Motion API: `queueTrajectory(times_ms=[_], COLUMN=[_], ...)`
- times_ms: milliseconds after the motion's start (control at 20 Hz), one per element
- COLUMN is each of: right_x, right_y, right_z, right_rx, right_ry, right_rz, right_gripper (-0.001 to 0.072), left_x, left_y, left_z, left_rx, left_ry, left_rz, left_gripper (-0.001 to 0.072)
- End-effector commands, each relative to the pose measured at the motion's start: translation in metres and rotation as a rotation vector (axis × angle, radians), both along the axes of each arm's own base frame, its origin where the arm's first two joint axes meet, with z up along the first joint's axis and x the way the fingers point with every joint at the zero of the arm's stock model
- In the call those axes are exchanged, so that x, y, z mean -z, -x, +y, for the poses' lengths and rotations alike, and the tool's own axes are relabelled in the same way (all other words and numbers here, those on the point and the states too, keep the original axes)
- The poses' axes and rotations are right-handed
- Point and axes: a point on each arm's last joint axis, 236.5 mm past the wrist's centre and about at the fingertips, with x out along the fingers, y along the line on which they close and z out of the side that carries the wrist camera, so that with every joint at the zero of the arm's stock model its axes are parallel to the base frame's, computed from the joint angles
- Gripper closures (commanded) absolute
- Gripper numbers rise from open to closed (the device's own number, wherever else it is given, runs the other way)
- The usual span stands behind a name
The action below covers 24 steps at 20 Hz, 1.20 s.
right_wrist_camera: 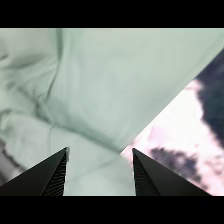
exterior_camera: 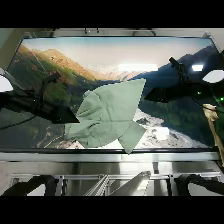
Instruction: Fold the shirts.
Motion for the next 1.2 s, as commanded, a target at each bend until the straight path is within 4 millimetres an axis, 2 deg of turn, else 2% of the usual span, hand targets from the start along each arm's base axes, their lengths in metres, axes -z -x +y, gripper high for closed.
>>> queueTrajectory(times_ms=[0,150,350,450,600,650,700,850,950,1000,1100,1150], right_x=[0.031,0.058,0.094,0.11,0.131,0.137,0.14,0.145,0.14,0.134,0.122,0.117], right_y=[-0.062,-0.113,-0.148,-0.156,-0.152,-0.151,-0.15,-0.147,-0.152,-0.155,-0.163,-0.165], right_z=[-0.024,-0.033,-0.034,-0.036,-0.032,-0.03,-0.027,-0.015,-0.005,0.002,0.014,0.018], right_rx=[0.071,0.15,0.247,0.345,0.386,0.386,0.382,0.361,0.352,0.342,0.337,0.323], right_ry=[0.028,0.008,-0.03,-0.055,-0.063,-0.063,-0.061,-0.059,-0.085,-0.119,-0.186,-0.207], right_rz=[0.009,0.076,0.19,0.278,0.355,0.366,0.371,0.379,0.349,0.332,0.305,0.283], right_gripper=[0.025,0.0249,0.025,0.0251,0.0257,0.0296,0.0349,0.0349,0.0355,0.0434,0.0471,0.0595], left_x=[0.025,0.044,0.071,0.08,0.097,0.104,0.11,0.123,0.121,0.115,0.101,0.099], left_y=[0.015,0.023,0.037,0.038,0.049,0.057,0.064,0.079,0.079,0.077,0.071,0.07], left_z=[-0.011,-0.022,-0.05,-0.063,-0.075,-0.076,-0.074,-0.065,-0.058,-0.054,-0.041,-0.031], left_rx=[0.02,0.032,0.126,0.146,0.145,0.129,0.119,0.078,0.052,0.034,-0.024,-0.078], left_ry=[0.0,-0.031,-0.074,-0.086,-0.108,-0.123,-0.133,-0.156,-0.15,-0.14,-0.124,-0.135], left_rz=[0.092,0.201,0.236,0.215,0.193,0.206,0.216,0.256,0.251,0.233,0.167,0.144], left_gripper=[0.0357,0.0357,0.0357,0.0357,0.0357,0.0357,0.0357,0.0357,0.0357,0.0357,0.0357,0.0357])
